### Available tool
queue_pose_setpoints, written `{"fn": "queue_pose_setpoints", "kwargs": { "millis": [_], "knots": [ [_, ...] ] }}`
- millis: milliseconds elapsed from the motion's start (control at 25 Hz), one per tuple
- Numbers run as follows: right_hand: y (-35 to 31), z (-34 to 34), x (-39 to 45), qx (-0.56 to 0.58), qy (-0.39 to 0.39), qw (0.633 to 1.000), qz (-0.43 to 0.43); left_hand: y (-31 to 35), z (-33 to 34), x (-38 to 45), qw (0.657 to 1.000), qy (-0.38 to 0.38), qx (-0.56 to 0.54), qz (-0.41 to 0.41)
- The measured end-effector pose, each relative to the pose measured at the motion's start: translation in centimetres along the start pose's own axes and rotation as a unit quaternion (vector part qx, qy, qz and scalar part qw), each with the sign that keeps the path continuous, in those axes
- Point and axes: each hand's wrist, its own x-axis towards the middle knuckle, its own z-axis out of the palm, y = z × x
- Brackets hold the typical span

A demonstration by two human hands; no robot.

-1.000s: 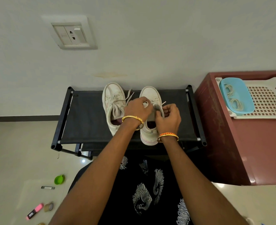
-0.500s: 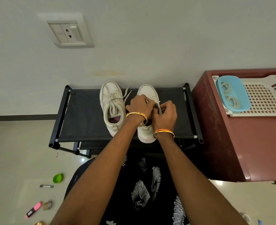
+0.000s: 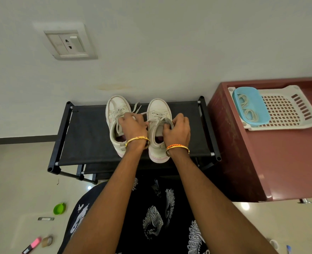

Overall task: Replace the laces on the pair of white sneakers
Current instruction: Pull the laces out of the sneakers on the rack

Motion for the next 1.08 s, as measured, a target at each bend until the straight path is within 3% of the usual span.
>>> {"fn": "queue_pose_setpoints", "kwargs": {
  "millis": [240,400,480,560,640,760,880,1080],
  "knots": [
    [0.0,0.0,-0.1,-0.044,-0.013,0.999,-0.01,2.0,-5.4,0.8,0.986,0.123,-0.106,0.024],
    [-0.8,-0.2,-0.1,-0.071,-0.012,0.994,-0.084,2.0,-5.9,0.4,0.969,0.164,0.141,0.117],
    [-1.1,-0.3,0.2,-0.094,-0.037,0.985,-0.138,1.5,-5.6,-0.3,0.972,0.058,0.136,0.182],
    [-1.0,-0.3,0.6,-0.125,-0.063,0.976,-0.166,1.1,-5.2,-1.3,0.976,-0.12,0.091,0.157],
    [-1.1,-0.2,1.1,-0.166,-0.095,0.964,-0.185,0.3,-4.6,-1.6,0.959,-0.196,0.138,0.151],
    [-1.4,0.2,2.0,-0.201,-0.142,0.952,-0.183,-0.2,-2.9,-1.2,0.941,-0.215,0.21,0.153],
    [-0.9,0.6,2.5,-0.156,-0.145,0.961,-0.175,-0.7,-1.6,-0.7,0.93,-0.185,0.278,0.155],
    [-1.6,-0.6,5.0,-0.174,-0.233,0.943,-0.161,-0.8,-0.8,0.4,0.919,-0.191,0.289,0.187]
  ]
}}
